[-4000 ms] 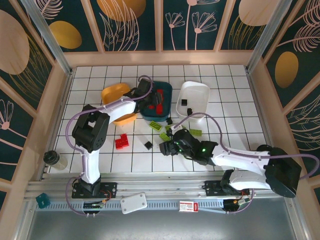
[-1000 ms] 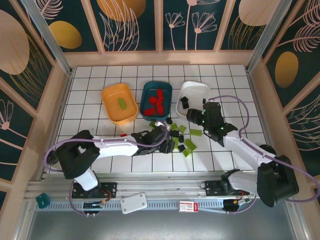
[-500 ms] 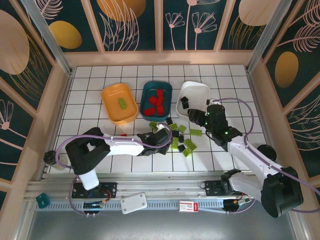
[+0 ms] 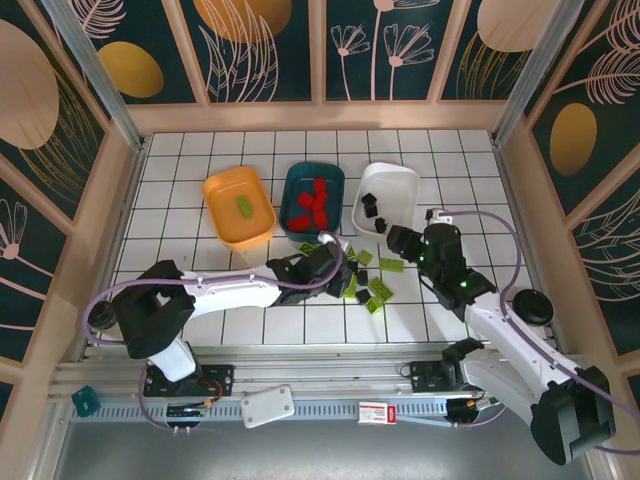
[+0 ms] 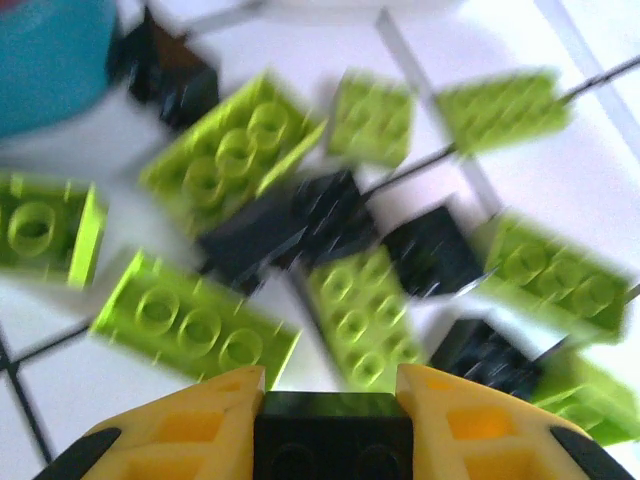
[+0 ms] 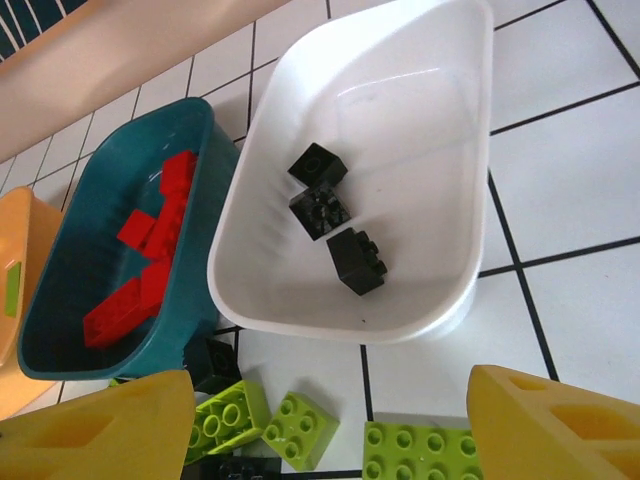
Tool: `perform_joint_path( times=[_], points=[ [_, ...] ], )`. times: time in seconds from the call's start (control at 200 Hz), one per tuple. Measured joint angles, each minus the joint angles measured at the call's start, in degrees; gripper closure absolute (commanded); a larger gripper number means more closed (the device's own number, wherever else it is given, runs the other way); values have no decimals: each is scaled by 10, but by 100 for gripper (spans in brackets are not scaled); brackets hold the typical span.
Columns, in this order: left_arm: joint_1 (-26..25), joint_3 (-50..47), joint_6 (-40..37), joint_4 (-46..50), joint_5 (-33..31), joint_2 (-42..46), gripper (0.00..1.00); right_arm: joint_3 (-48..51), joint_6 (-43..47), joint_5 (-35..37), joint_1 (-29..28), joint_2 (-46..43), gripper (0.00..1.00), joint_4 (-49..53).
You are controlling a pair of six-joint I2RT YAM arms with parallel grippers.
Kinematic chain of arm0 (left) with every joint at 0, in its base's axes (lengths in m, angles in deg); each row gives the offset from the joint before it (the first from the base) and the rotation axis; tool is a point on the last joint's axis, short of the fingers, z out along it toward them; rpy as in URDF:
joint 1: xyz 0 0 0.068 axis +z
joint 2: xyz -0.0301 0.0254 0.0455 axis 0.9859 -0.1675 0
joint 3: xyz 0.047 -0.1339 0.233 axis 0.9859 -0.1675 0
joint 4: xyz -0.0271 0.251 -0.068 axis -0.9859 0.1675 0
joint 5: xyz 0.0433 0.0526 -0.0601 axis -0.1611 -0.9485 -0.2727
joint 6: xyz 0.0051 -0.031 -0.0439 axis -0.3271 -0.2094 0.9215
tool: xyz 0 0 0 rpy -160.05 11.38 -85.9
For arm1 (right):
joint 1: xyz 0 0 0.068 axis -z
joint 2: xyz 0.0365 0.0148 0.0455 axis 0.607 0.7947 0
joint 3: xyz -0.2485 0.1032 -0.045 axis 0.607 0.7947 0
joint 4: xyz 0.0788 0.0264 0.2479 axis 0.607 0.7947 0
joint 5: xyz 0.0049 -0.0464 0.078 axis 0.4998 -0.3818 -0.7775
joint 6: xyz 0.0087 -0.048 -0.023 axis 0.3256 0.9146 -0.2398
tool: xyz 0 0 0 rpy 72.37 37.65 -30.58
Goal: Sort the legos into containers by color
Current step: Pick up the lego from the middle-left of the table, then place the lego in the container, then pick up the lego from the bottom-center of the table.
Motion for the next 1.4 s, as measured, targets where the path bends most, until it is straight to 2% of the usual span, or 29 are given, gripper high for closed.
perform_joint_path(
  times=[0.185, 0.495, 0.711, 0.861, 0.971, 1.066, 1.086, 1.101, 1.396],
  points=[
    [59, 143, -15, -22, 30, -56, 75, 23, -16, 1, 0, -38, 27, 15],
    [118, 393, -24, -3, 71, -291, 70, 53, -27, -6, -4, -67, 27, 33],
    [133, 522, -8, 35, 103, -387, 35, 66, -30, -28, -17, -81, 27, 42],
    [135, 554, 0, 42, 120, -390, 23, 69, -30, -41, -30, -82, 27, 46],
    [135, 533, 5, 30, 135, -365, 15, 70, -36, -43, -68, -70, 28, 56],
    [135, 445, 13, 2, 151, -294, 10, 71, -42, -44, -106, -61, 29, 72],
    [135, 423, 16, -2, 153, -276, 3, 71, -43, -44, -113, -60, 30, 75],
    [135, 410, 16, -6, 156, -264, 2, 71, -45, -44, -119, -59, 30, 77],
    [135, 69, 49, -143, 178, 40, 1, 76, -90, -29, -219, -47, 36, 127]
  ],
)
